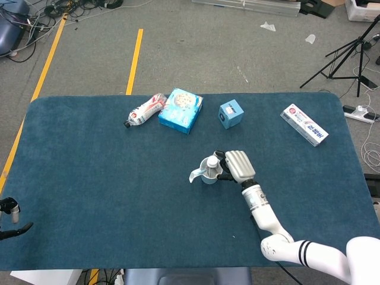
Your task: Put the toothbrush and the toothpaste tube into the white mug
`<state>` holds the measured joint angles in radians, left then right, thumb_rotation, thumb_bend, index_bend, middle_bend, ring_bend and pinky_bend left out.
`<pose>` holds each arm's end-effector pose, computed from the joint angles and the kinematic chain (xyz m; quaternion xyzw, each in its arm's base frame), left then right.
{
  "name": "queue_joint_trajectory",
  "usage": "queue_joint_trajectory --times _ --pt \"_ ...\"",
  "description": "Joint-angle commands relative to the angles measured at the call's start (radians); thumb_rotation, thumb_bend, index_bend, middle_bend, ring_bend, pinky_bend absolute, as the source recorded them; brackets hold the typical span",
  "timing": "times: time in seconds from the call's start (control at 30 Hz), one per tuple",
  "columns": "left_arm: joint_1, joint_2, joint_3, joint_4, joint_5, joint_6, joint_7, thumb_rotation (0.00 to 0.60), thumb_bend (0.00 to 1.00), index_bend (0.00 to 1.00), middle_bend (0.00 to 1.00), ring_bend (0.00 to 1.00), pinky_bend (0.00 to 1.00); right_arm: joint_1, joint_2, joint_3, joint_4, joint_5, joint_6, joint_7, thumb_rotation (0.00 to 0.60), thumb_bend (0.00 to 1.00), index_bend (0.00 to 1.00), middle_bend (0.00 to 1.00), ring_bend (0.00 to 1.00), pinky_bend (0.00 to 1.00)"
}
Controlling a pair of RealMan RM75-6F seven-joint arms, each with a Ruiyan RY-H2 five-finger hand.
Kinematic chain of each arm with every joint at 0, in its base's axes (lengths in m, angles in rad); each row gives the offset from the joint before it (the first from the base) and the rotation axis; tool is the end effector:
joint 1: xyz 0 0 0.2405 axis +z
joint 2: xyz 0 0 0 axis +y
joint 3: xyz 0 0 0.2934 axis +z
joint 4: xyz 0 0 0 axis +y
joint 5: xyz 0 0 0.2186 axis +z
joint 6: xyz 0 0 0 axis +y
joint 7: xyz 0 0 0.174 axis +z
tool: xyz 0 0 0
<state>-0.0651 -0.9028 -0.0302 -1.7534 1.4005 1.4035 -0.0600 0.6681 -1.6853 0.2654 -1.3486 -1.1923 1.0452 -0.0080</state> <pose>-0.3561 0.2001 0.2209 -0.5756 -0.4379 -0.3350 0.6039 -0.1721 -0.4034 -0.0448 0.6221 -0.4829 0.4851 0.3800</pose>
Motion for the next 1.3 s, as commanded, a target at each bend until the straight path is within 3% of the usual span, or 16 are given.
queue_joint_trajectory --times 0.03,0.27,0.97,1.3 --pt "0.0 0.0 0.0 0.0 0.0 0.0 -0.001 0.6 0.06 0.75 0.53 0.51 0.59 0.004 -0.003 0.002 0.006 0.005 -0.007 -0.001 0.6 0.34 0.68 1.0 1.0 1.0" --pt "-0.001 0.0 0.0 0.001 0.0 -0.001 0.001 0.6 0.06 0.75 0.53 0.51 0.59 0.006 -0.003 0.004 0.011 0.006 -0.013 0.003 0.6 0.32 0.68 1.0 1.0 1.0" --pt "-0.002 0.0 0.0 0.0 -0.001 -0.003 0.002 0.6 0.06 0.75 0.53 0.51 0.59 0.009 0.005 0.0 0.012 0.0 -0.03 0.014 0.6 0.14 0.52 1.0 1.0 1.0" --pt "-0.003 -0.001 0.0 0.001 -0.003 -0.005 0.004 0.6 0.06 0.75 0.53 0.51 0.59 0.002 0.02 0.002 -0.013 -0.014 -0.014 0.024 0.6 0.13 0.47 1.0 1.0 1.0"
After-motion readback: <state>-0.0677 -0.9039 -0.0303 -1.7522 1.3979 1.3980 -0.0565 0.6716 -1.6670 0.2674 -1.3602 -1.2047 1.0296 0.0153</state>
